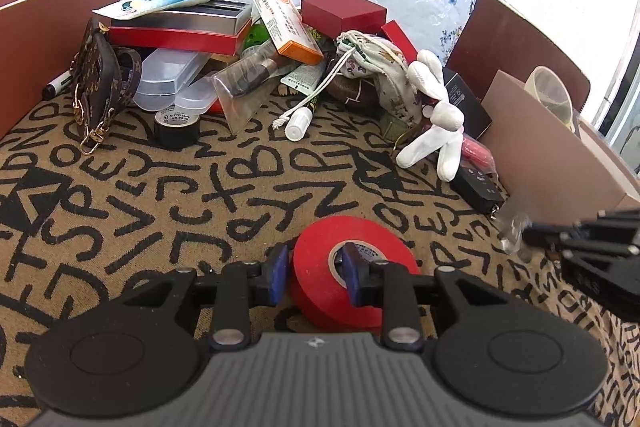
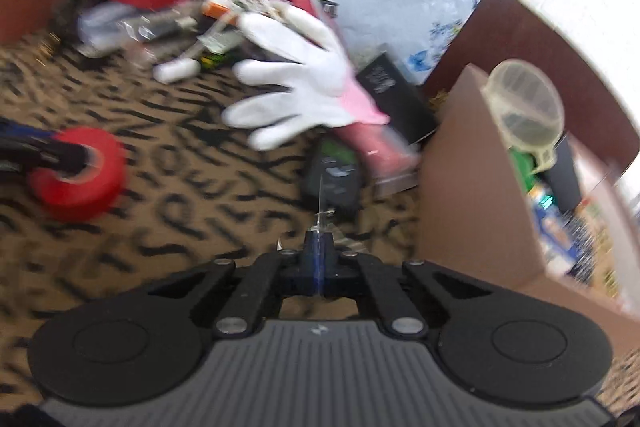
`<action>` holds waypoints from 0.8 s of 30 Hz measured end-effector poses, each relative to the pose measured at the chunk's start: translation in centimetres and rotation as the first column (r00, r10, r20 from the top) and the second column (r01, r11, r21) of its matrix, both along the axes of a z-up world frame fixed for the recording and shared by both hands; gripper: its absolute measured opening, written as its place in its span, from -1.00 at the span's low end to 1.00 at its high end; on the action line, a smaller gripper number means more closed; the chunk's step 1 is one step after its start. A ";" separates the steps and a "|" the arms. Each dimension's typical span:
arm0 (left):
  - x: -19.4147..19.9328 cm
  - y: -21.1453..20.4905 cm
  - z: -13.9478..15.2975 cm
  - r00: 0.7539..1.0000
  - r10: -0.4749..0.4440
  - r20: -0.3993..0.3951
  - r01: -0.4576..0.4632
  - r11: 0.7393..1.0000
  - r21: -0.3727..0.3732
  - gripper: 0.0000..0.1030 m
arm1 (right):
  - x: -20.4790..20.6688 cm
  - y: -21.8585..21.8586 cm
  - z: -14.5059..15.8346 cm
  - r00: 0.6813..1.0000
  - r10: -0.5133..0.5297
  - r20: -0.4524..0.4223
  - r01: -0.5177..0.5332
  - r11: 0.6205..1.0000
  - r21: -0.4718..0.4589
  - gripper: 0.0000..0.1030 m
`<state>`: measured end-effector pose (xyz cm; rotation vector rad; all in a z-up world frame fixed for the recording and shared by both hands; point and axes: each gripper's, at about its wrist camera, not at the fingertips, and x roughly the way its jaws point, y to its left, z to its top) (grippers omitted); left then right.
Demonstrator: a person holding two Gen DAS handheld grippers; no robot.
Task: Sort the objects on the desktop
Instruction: 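Grasp the small clear hook packet with the right gripper while the left holds the red tape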
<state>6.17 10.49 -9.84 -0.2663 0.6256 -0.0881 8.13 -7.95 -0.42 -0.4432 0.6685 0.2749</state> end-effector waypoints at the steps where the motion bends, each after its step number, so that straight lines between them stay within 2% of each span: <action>1: 0.0 0.1 -0.1 1.000 -0.002 0.003 0.002 1.000 -0.008 -0.41 | -0.4 0.2 0.2 1.000 0.006 -0.024 -0.006 1.000 0.023 -1.00; 7: -0.4 1.0 -0.3 1.000 -0.015 0.016 0.016 0.998 -0.065 -0.41 | -2.3 1.8 0.9 0.992 0.015 -0.126 -0.007 0.998 0.060 -1.00; 11: -1.2 1.5 -0.3 0.999 -0.027 0.019 0.029 0.996 -0.090 -0.41 | -2.6 2.6 0.9 0.988 -0.006 -0.155 0.013 0.999 0.045 -1.00; 24: -2.4 2.6 -0.2 0.998 -0.050 0.047 0.056 0.989 -0.138 -0.48 | -2.7 4.3 0.1 0.983 -0.023 -0.183 0.019 1.000 -0.021 -1.00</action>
